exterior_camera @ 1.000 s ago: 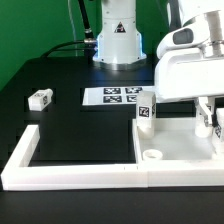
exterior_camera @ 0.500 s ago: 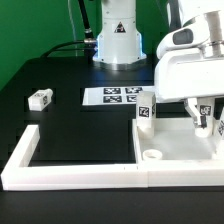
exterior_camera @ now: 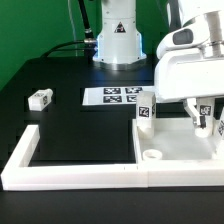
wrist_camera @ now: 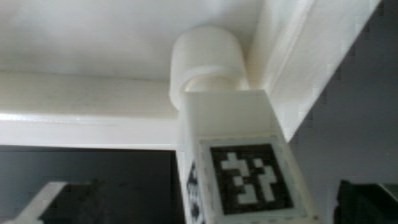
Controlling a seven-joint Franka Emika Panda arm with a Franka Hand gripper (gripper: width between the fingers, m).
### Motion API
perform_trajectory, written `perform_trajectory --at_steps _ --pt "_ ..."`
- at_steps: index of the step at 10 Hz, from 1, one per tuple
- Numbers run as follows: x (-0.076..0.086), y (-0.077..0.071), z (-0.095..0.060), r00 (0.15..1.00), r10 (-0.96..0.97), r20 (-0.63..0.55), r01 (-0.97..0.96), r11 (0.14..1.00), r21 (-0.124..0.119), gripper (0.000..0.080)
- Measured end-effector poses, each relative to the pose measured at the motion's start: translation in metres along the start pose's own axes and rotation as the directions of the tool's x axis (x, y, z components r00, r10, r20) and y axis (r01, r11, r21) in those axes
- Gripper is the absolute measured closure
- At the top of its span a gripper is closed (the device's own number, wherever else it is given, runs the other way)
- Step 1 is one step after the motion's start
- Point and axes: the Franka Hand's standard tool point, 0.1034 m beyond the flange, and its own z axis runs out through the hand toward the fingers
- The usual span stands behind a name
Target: Assemble square table
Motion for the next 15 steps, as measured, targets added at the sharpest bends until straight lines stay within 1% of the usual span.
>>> perform_trajectory --at_steps 1,2,3,4,5,6,7,8,9,10,11,12,13,14,15 --pt "0.001 -0.006 -0.004 0.997 0.018 0.079 -0.02 1.0 0.024 0.0151" --pt "0.009 -0.008 -0.012 0.985 0.048 0.164 -0.057 0.997 0.045 0.0151" --pt "0.019 -0.003 -0.012 0.986 0.055 0.159 -0.062 0.997 0.042 0.0151" --pt "0.013 -0.001 -0.007 0.974 0.069 0.215 -0.08 0.996 0.043 0.0151" --pt "0.011 0.0 -0.006 0.948 0.085 0.306 -0.105 0.993 0.048 0.0151" --pt "0.011 0.002 -0.005 0.922 0.095 0.374 -0.12 0.992 0.044 0.0151" --pt "0.008 0.003 -0.001 0.885 0.111 0.452 -0.141 0.989 0.032 0.0151" --pt "0.009 0.004 0.004 0.855 0.116 0.506 -0.147 0.989 0.021 0.0151" --pt "0.012 0.005 0.01 0.86 0.128 0.494 -0.154 0.988 0.013 0.0151" --pt "0.011 0.005 0.009 0.857 0.143 0.495 -0.167 0.986 0.005 0.016" --pt "0.011 0.006 0.009 0.857 0.142 0.495 -0.166 0.986 0.005 0.016" --pt "0.011 0.006 0.01 0.852 0.171 0.495 -0.191 0.982 -0.009 0.032" --pt "0.011 0.006 0.01 0.836 0.242 0.493 -0.253 0.966 -0.046 0.0505" --pt "0.011 0.006 0.01 0.81 0.328 0.487 -0.327 0.941 -0.09 0.0505" --pt "0.011 0.006 0.01 0.781 0.402 0.478 -0.39 0.912 -0.129 0.0512"
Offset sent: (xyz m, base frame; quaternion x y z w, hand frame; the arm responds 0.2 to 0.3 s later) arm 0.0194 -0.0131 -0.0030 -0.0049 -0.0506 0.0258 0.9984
